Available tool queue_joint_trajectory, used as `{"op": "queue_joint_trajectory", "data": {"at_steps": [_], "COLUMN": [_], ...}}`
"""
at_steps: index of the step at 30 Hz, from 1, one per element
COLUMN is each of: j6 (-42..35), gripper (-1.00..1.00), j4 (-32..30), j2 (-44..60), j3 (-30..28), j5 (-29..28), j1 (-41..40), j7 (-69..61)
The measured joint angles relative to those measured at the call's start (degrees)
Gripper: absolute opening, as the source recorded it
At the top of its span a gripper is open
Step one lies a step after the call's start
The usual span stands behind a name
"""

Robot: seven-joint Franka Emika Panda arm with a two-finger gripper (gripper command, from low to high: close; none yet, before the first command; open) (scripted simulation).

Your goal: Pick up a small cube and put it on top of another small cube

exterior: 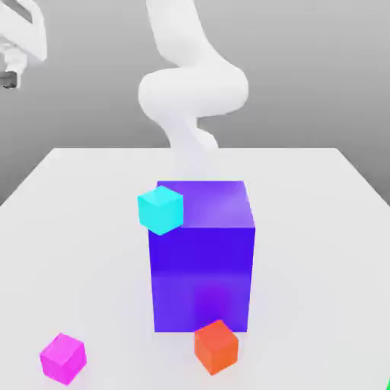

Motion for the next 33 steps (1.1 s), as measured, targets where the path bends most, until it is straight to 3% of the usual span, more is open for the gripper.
{"op": "queue_joint_trajectory", "data": {"at_steps": [6, 11, 16, 23, 24, 30, 33], "j6": [3.74, 6.66, 6.74, 7.38, 8.28, 8.51, 6.79], "gripper": [0.00, 0.00, 0.00, 0.00, -1.00, -1.00, -1.00], "j4": [-0.75, -1.05, -0.35, 3.00, 3.71, 4.09, 2.58], "j2": [6.24, 9.16, 5.19, -5.58, -6.99, -7.82, -4.74], "j3": [-15.56, -33.83, -52.31, -71.56, -73.96, -75.01, -70.47], "j5": [-3.05, -8.55, -21.66, -40.98, -42.91, -44.29, -40.18], "j1": [13.08, 30.47, 48.89, 66.61, 68.50, 69.31, 65.83], "j7": [-17.85, -30.14, -36.91, -37.99, -36.96, -36.16, -38.68]}}
